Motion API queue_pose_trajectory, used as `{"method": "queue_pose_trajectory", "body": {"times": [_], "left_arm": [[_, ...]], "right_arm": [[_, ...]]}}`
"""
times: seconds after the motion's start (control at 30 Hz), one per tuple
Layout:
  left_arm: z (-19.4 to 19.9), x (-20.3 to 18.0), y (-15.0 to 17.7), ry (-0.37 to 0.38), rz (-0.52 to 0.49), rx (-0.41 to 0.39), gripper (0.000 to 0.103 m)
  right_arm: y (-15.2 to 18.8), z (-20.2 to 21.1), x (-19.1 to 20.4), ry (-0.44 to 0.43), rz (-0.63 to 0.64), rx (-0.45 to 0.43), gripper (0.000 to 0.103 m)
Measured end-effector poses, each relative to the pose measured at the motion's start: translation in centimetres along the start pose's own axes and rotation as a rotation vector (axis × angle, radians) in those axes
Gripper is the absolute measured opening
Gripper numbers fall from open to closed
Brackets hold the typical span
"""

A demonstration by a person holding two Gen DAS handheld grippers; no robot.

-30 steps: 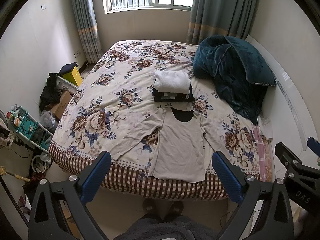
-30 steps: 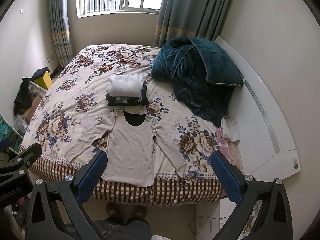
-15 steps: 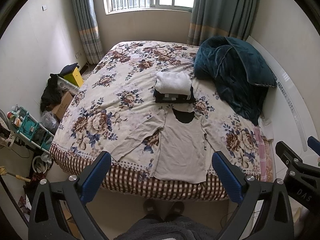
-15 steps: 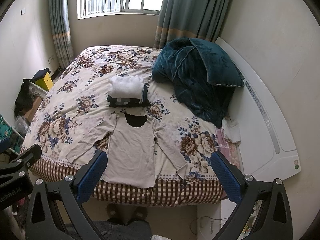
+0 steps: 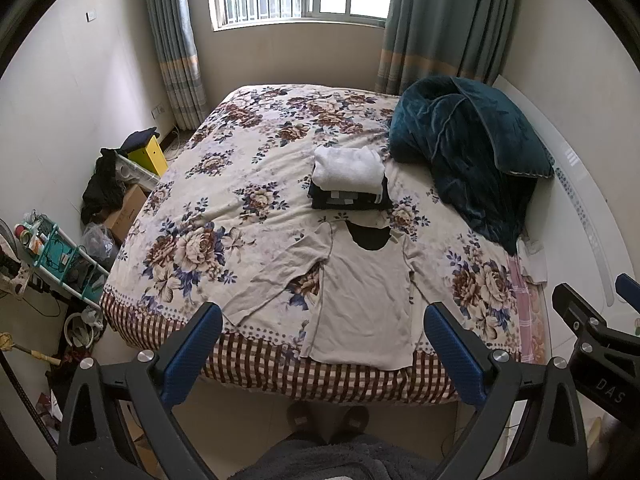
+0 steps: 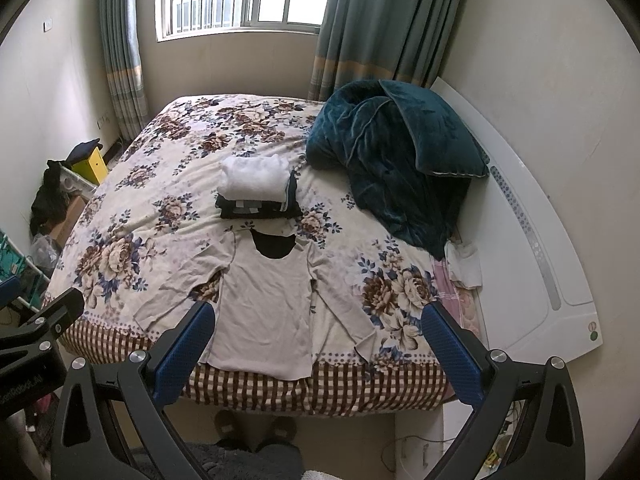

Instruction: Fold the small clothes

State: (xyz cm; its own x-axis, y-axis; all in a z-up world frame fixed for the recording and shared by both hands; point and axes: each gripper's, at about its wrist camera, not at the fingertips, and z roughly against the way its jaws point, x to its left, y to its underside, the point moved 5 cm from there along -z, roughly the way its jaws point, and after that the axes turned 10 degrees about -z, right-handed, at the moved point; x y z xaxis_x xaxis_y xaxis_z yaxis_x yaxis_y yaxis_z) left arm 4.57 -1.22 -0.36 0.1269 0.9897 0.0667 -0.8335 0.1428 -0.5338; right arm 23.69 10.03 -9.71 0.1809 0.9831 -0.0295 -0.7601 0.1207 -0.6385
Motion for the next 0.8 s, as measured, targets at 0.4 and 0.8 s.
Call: {"method": "queue_pose_trajectory", "body": {"times": [0.4,0.8], "left_arm": [[-0.2,0.3,-0.1,0.005,-0.004,-0.003,0.103],[-11.2,1.5,-1.6,-0.038,-0.116,-0.016,0.103]], "right_arm": [[0.1,0.0,0.3,-0.001,-0.002,-0.002,0.103],[1.4,-9.5,-1.2,0.092,-0.16,0.129,0.103]]}}
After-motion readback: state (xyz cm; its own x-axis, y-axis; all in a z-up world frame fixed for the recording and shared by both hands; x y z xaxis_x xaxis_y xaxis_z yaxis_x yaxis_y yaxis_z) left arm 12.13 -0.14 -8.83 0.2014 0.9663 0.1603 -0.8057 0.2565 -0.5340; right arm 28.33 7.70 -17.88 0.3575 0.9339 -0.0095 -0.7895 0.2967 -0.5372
